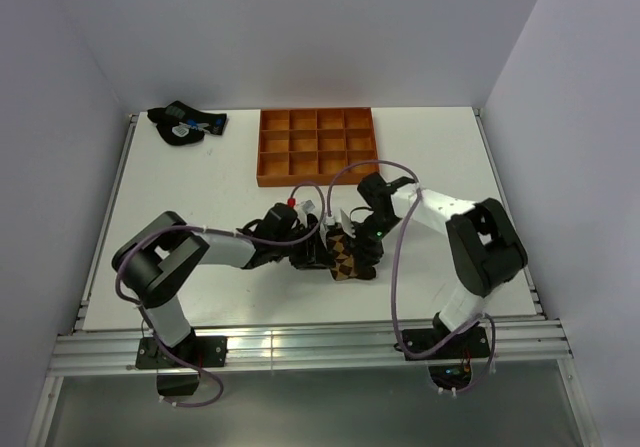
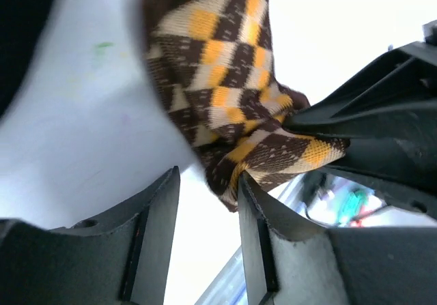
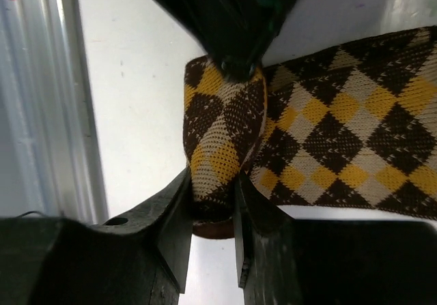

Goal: Roll the socks
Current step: Roll the sock at the center of the board.

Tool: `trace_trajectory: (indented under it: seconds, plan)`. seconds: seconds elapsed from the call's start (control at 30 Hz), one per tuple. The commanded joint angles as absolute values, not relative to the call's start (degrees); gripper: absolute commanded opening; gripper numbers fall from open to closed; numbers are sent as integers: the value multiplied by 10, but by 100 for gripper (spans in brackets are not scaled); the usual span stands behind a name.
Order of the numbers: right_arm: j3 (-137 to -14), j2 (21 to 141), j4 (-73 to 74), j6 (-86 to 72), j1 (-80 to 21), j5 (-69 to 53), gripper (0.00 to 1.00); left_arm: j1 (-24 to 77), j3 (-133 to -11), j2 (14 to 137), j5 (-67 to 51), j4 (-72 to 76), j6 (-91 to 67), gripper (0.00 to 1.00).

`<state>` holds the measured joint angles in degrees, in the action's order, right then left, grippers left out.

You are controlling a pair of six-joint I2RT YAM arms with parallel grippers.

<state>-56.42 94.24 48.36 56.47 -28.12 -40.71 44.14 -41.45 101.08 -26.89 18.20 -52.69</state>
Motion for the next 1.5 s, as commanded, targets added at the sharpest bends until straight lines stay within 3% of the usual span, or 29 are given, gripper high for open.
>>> trace_trajectory:
  seconds: [0.0,0.33,0.63,1.17,1.47]
  plan:
    - [-612,994,608,586,-259,-446,21,440,-375,973,-116,175,-513,45]
    - [-699,1123,656,537,-224,-421,20,546,-376,855,81,118,-433,48]
    - [-769,1209,681,472,-209,-391,21,731,-497,948,322,40,-226,54]
    - [-804,1232,700,450,-207,-375,21,803,-544,1017,383,84,35,60]
    - [-807,1234,700,445,-207,-368,20,824,-560,1049,366,108,75,61]
